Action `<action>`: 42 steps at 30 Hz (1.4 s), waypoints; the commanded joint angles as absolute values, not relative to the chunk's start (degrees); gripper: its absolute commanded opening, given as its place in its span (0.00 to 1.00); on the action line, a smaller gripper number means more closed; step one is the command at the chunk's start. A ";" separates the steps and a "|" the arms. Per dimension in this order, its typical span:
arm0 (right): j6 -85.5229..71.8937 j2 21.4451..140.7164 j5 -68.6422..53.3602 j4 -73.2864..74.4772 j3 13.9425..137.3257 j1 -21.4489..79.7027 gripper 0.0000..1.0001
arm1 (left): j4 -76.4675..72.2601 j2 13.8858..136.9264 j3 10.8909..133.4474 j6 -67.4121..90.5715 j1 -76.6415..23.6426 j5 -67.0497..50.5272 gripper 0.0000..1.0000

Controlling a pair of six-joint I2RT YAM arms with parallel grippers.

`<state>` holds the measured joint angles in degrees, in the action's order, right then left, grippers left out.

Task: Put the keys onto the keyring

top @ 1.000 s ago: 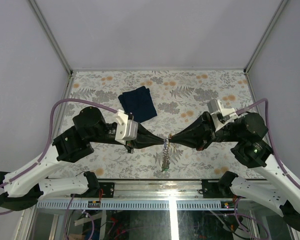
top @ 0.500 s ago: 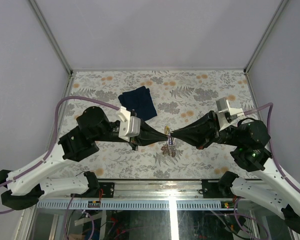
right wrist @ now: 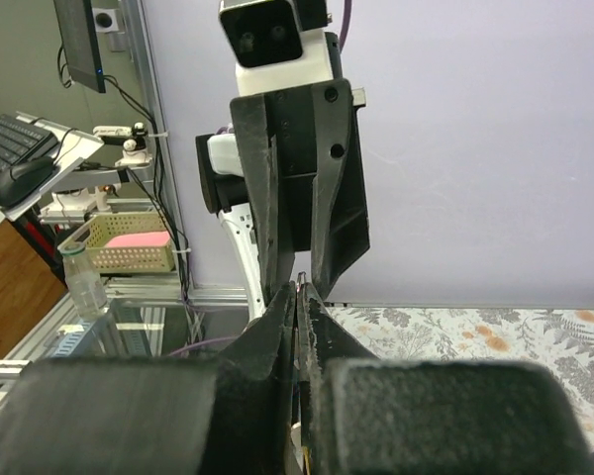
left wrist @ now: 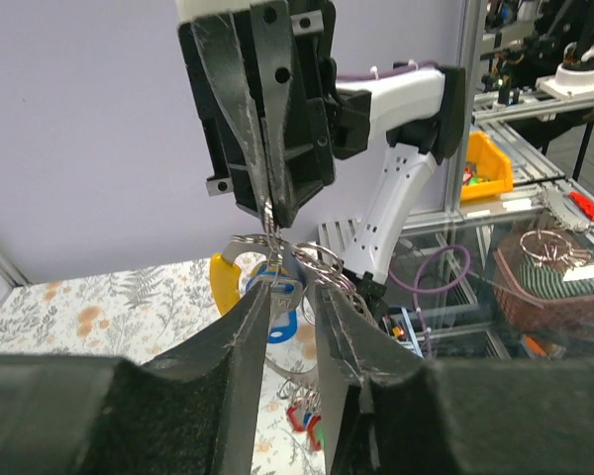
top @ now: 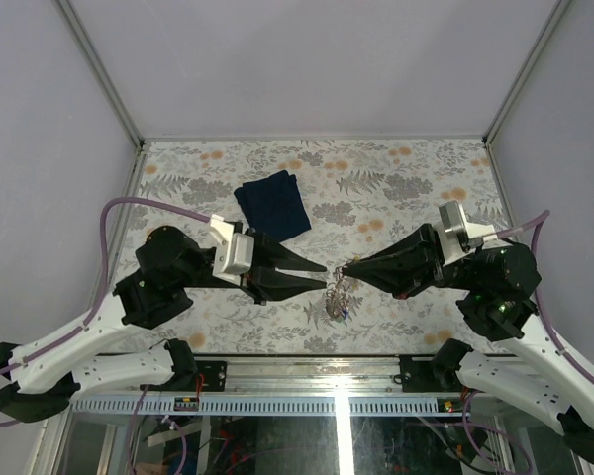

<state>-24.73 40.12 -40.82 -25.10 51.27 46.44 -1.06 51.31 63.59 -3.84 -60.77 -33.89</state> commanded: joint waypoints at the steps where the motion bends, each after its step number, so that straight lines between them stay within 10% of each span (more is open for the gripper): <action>1: -22.05 39.07 -43.17 -28.21 54.68 46.32 0.00 | -11.22 49.60 62.11 0.12 -61.14 -31.57 0.27; 28: -19.16 39.99 -44.65 -24.66 56.88 46.32 0.00 | -22.77 54.29 59.36 8.60 -61.30 -34.72 0.28; 42: -17.59 39.52 -43.89 -22.27 56.63 46.30 0.00 | -22.32 55.33 60.13 8.60 -62.01 -35.11 0.00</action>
<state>-19.25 40.12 -44.69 -20.78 53.54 46.44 -18.96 55.59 59.35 8.51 -61.47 -34.57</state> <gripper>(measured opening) 0.010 0.031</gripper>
